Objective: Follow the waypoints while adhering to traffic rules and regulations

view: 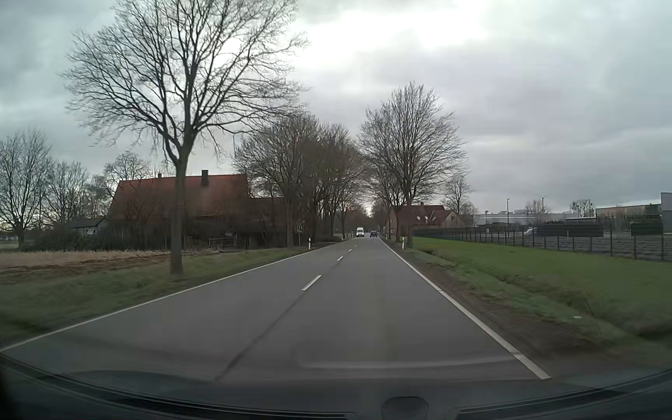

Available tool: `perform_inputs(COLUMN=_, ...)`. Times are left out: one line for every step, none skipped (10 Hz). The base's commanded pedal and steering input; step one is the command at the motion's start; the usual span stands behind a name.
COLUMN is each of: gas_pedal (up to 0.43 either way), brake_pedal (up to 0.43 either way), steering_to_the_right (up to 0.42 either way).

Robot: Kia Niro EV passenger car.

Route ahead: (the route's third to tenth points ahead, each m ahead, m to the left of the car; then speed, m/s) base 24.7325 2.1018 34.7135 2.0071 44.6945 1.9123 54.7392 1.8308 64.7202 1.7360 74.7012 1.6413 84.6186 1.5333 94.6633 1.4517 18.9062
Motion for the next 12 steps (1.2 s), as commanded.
perform_inputs(gas_pedal=0.189, brake_pedal=0.000, steering_to_the_right=0.005)
perform_inputs(gas_pedal=0.189, brake_pedal=0.000, steering_to_the_right=0.004)
perform_inputs(gas_pedal=0.189, brake_pedal=0.000, steering_to_the_right=0.004)
perform_inputs(gas_pedal=0.189, brake_pedal=0.000, steering_to_the_right=0.004)
perform_inputs(gas_pedal=0.189, brake_pedal=0.000, steering_to_the_right=0.004)
perform_inputs(gas_pedal=0.189, brake_pedal=0.000, steering_to_the_right=0.004)
perform_inputs(gas_pedal=0.189, brake_pedal=0.000, steering_to_the_right=0.004)
perform_inputs(gas_pedal=0.189, brake_pedal=0.000, steering_to_the_right=0.004)
perform_inputs(gas_pedal=0.189, brake_pedal=0.000, steering_to_the_right=0.004)
perform_inputs(gas_pedal=0.189, brake_pedal=0.000, steering_to_the_right=0.004)
perform_inputs(gas_pedal=0.189, brake_pedal=0.000, steering_to_the_right=0.004)
perform_inputs(gas_pedal=0.189, brake_pedal=0.000, steering_to_the_right=0.003)
